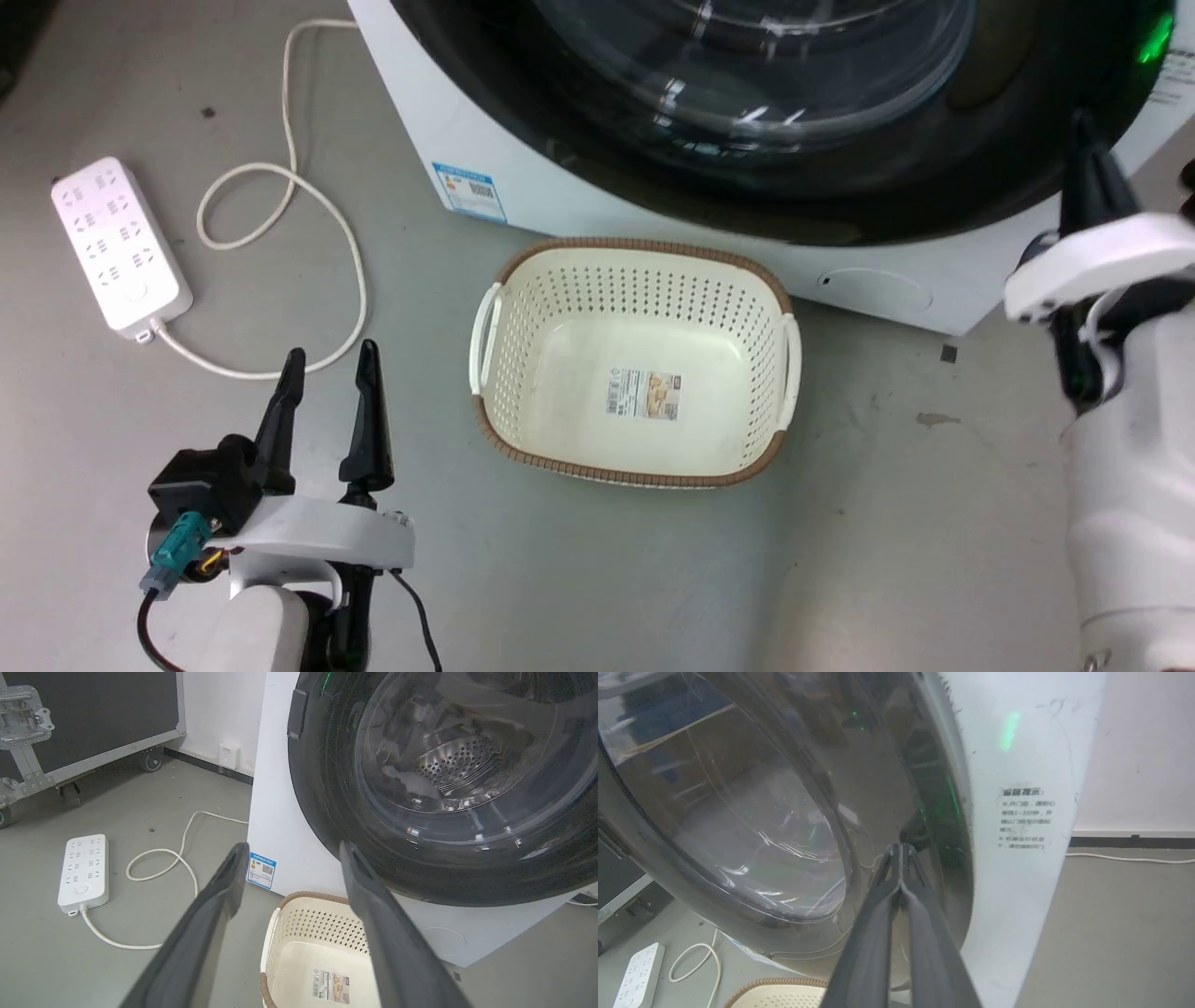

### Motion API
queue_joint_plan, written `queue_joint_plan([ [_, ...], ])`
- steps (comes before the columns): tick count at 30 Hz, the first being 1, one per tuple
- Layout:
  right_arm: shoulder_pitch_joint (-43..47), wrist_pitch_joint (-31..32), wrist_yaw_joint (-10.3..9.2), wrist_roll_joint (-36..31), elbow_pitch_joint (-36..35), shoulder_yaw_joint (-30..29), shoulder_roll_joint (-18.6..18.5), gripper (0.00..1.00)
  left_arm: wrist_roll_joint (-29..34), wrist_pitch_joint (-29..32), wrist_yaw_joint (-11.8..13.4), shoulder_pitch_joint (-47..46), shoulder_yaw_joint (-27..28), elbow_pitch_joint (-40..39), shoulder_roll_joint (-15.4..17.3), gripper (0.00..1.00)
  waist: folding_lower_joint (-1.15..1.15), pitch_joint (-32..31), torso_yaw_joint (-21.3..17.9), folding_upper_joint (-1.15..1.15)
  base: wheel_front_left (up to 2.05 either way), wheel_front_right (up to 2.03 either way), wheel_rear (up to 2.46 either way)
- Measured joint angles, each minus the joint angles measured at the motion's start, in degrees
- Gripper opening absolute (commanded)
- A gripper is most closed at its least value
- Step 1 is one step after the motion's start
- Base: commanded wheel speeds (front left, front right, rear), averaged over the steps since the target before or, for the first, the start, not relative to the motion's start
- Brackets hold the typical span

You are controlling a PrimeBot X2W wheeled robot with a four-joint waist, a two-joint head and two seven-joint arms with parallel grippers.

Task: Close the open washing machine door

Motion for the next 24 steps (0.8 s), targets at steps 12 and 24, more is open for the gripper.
queue_joint_plan([
  [12, -4.4, -0.4, 0.08, -3.8, -2.1, -6.0, 0.7, 0.00, 2.2, 0.0, -1.5, -1.1, 2.7, 0.3, -1.9, 1.00, 0.00, 1.4, 1.3, 0.00, 0.00, 0.00, 0.00],
  [24, 6.9, -1.1, -0.01, 4.2, -18.5, 3.1, 0.1, 0.00, 5.2, 0.0, -2.5, 2.0, 6.1, 0.3, -2.9, 1.00, -0.02, -6.8, -3.7, 0.00, 0.00, 0.00, 0.00],
])
